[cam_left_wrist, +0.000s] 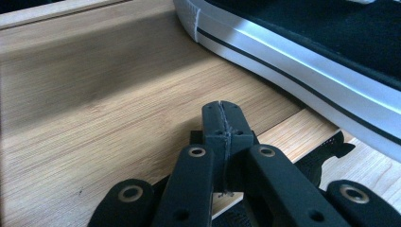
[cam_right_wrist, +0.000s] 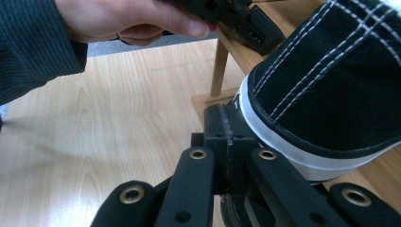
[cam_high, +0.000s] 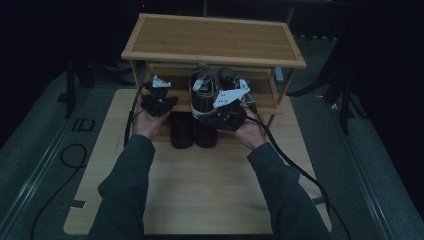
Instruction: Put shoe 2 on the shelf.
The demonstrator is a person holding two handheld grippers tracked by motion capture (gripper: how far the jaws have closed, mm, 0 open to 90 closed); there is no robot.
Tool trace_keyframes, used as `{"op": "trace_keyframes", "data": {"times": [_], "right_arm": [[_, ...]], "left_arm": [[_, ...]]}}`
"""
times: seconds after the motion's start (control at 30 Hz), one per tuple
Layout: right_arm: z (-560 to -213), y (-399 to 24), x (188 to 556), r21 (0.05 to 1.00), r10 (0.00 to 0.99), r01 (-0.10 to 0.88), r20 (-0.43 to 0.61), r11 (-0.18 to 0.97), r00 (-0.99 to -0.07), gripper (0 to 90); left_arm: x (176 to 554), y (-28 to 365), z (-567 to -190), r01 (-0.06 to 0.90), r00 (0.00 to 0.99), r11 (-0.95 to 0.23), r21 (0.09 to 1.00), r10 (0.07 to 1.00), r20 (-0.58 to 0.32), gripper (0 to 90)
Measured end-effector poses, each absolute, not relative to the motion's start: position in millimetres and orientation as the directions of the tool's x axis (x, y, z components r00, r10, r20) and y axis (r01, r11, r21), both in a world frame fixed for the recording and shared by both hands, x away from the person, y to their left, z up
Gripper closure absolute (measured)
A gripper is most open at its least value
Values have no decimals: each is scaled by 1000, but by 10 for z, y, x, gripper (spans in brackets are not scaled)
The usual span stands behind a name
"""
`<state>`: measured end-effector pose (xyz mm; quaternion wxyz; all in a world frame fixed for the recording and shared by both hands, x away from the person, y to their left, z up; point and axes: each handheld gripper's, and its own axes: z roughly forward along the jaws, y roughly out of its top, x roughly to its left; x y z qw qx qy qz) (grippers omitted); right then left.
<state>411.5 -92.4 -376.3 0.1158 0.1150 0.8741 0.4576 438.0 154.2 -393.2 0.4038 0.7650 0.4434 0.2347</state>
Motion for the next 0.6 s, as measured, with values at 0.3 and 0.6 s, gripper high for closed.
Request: {"op": "trace_keyframes", "data": {"times": [0.3,0.6], "right_arm": [[-3786,-860,4140,802,315,85,-132,591,-940,900],[-3834,-889,4178,811,359,94,-149,577,-921,900]], "left_arm": [[4377,1539,-3930,492,493,-279,825,870,0,900],[4378,1540,-3929,491,495,-282,824,869,3,900]]}}
